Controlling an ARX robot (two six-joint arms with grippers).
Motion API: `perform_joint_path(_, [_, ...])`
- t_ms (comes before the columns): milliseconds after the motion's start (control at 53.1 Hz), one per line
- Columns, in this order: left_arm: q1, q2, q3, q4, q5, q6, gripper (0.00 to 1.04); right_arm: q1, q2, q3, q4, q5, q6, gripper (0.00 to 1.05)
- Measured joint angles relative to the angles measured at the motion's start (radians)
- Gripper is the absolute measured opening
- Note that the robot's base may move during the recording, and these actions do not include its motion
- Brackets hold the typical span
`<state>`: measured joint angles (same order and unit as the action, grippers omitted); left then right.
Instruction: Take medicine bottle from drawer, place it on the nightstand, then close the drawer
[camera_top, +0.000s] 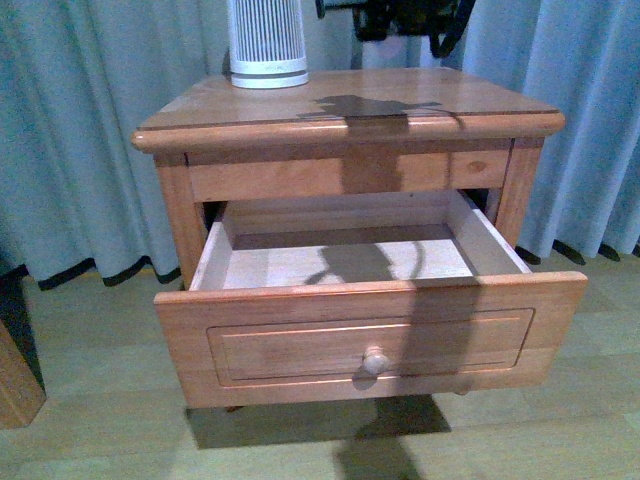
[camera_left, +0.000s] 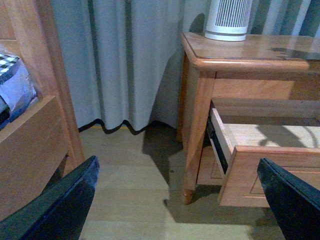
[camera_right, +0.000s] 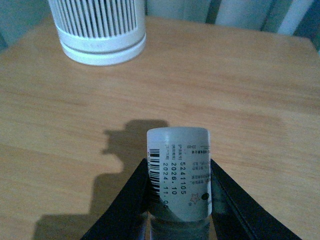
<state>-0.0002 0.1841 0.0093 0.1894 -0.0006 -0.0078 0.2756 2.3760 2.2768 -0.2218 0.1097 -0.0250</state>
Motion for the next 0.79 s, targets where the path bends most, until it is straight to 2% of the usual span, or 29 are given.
perform_joint_path(113, [0.0,0.0,0.0,0.0,0.0,0.0,0.98,0.0,0.126,0.177,-0.095,0.021,-0.011,0.3])
perform_joint_path(132, [0.0,0.0,0.0,0.0,0.0,0.0,0.98,0.0,0.183,0.262,-0.14,0.028,-0.014,0.3])
perform_joint_path(282, [0.0,0.0,0.0,0.0,0.0,0.0,0.98,-0.002,0.299,0.446,-0.232,0.06,-0.017,0.31])
perform_joint_path(320, [0.0,0.0,0.0,0.0,0.0,0.0,0.98,-0.002,0.322,0.5,-0.245,0.063,-0.016,0.41])
perform_joint_path(339, [0.0,0.0,0.0,0.0,0.0,0.0,0.98,-0.002,0.322,0.5,-0.245,0.063,-0.016,0.41])
perform_joint_path(358, [0.0,0.0,0.0,0.0,0.0,0.0,0.98,-0.002,0.33,0.52,-0.245,0.062,-0.014,0.48])
perform_joint_path(471, [0.0,0.0,0.0,0.0,0.0,0.0,0.98,-0.001,0.334,0.563,-0.232,0.033,0.0,0.67])
perform_joint_path(565, [0.0,0.0,0.0,0.0,0.0,0.0,0.98,0.001,0.231,0.406,-0.074,-0.008,0.014,0.8])
perform_joint_path(678, [0.0,0.0,0.0,0.0,0.0,0.0,0.98,0.006,-0.048,0.02,0.168,-0.047,0.035,0.99])
perform_joint_path(791, [0.0,0.0,0.0,0.0,0.0,0.0,0.98,0.012,-0.449,-0.464,0.386,-0.105,0.053,0.98])
